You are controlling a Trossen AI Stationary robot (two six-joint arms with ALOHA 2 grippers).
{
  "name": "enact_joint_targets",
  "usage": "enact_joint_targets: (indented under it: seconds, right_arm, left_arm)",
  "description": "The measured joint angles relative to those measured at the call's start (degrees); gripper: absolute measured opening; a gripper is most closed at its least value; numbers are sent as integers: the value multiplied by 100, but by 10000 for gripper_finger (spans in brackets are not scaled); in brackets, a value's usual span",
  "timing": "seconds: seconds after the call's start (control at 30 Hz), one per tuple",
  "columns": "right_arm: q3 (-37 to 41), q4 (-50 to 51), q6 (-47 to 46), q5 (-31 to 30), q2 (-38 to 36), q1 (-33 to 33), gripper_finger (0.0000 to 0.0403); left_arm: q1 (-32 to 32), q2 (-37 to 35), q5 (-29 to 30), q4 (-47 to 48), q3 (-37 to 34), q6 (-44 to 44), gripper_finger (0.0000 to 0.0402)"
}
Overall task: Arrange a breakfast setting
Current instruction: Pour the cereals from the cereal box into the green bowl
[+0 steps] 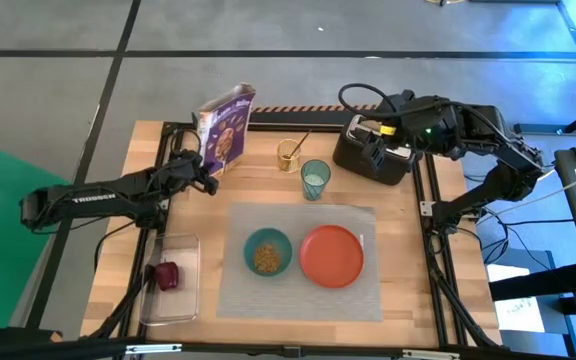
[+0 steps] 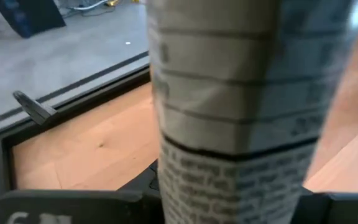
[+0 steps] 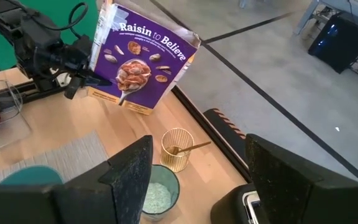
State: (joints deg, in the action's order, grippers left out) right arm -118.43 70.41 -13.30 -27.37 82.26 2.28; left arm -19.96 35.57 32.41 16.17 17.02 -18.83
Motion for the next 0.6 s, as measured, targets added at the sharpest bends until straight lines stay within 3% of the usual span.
enact_joint_targets:
  seconds: [0.2,0.6]
  right_arm:
    - [0,4,-193,149,0,0,246]
    - [2,366,-1228,152,149,0,246]
  left_arm:
    - [-105,-2,-188,4,0,-195,125]
    - [-418,1,-142,111,24,-290,287]
